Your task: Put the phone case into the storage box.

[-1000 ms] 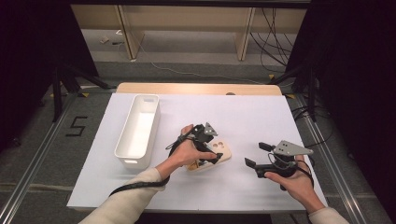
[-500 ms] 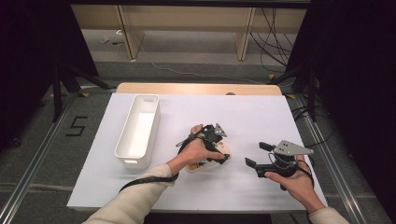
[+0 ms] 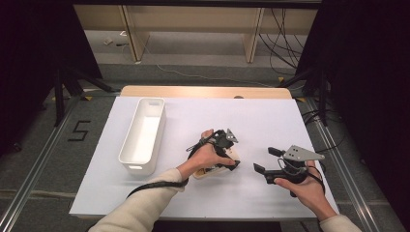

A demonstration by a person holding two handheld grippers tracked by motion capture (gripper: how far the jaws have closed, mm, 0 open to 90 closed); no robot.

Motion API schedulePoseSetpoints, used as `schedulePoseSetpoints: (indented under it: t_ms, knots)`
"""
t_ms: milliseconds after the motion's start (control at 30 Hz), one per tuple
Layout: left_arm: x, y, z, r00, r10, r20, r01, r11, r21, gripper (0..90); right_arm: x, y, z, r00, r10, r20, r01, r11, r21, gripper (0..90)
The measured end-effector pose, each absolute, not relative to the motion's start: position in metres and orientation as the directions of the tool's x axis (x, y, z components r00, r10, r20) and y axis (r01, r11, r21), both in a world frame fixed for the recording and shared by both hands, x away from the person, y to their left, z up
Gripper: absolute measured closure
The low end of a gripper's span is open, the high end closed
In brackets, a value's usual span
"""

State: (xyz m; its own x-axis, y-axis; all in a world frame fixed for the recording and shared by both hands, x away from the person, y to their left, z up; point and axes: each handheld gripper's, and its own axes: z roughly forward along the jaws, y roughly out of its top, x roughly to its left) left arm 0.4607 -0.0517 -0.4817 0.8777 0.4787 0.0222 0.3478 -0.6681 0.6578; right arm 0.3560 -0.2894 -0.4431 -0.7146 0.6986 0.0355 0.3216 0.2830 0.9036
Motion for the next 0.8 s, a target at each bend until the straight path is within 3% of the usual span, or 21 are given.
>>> schedulePoseSetpoints:
  t_ms: [800]
  knots:
    - [0.4657,-0.059,-0.4883,0.889,0.459,-0.001,0.355,-0.687,0.634,3.1,0.3561,-0.2892,-0.4432,-0.717,0.696,0.036,0.321,0.284,0.904,15.8]
